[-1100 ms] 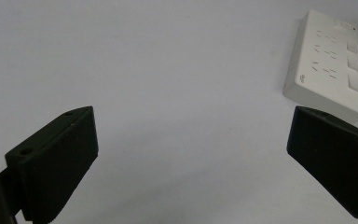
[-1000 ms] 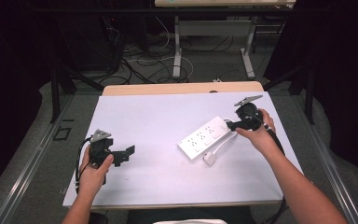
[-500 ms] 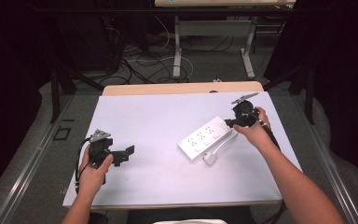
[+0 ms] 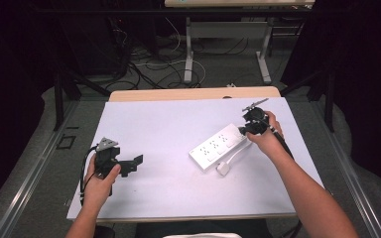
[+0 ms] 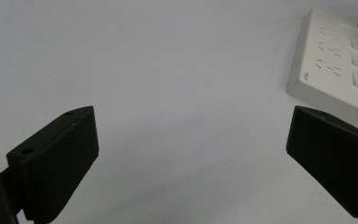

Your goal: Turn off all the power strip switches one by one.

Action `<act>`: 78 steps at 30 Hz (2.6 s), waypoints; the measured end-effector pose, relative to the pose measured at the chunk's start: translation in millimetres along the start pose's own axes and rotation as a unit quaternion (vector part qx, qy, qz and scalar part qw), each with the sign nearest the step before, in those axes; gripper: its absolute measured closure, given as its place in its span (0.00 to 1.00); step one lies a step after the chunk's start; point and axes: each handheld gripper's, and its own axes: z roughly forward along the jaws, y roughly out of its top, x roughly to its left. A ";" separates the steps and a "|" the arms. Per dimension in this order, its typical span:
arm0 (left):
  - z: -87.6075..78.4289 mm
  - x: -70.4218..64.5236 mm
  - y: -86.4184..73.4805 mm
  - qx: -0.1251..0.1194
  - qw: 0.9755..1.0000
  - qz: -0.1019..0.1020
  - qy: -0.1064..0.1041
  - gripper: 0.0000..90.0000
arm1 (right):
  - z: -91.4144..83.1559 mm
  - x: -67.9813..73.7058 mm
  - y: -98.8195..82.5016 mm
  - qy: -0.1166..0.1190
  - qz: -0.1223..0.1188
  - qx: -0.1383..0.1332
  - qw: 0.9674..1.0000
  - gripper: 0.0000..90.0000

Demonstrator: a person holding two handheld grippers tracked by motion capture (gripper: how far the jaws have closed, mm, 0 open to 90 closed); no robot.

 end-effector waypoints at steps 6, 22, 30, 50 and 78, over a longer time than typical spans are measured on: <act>0.3 0.3 -0.2 0.004 1.000 0.001 0.000 0.03 | 6.4 3.0 1.6 -0.001 0.007 -0.005 1.000 0.75; 0.9 0.8 -0.6 0.003 1.000 0.001 0.001 0.03 | 19.9 -1.9 2.2 0.002 0.032 0.017 0.999 0.99; 1.0 1.2 -0.8 0.004 1.000 0.002 0.002 0.03 | 23.8 -2.5 1.5 0.010 0.032 0.018 0.999 1.00; 1.1 1.2 -1.1 0.006 1.000 0.004 0.004 0.03 | 31.6 -2.5 -2.0 0.011 0.051 0.024 0.998 1.00; 2.7 0.6 -1.8 0.011 1.000 0.008 0.004 0.03 | 31.3 -0.6 -3.8 -0.005 0.043 0.008 0.999 1.00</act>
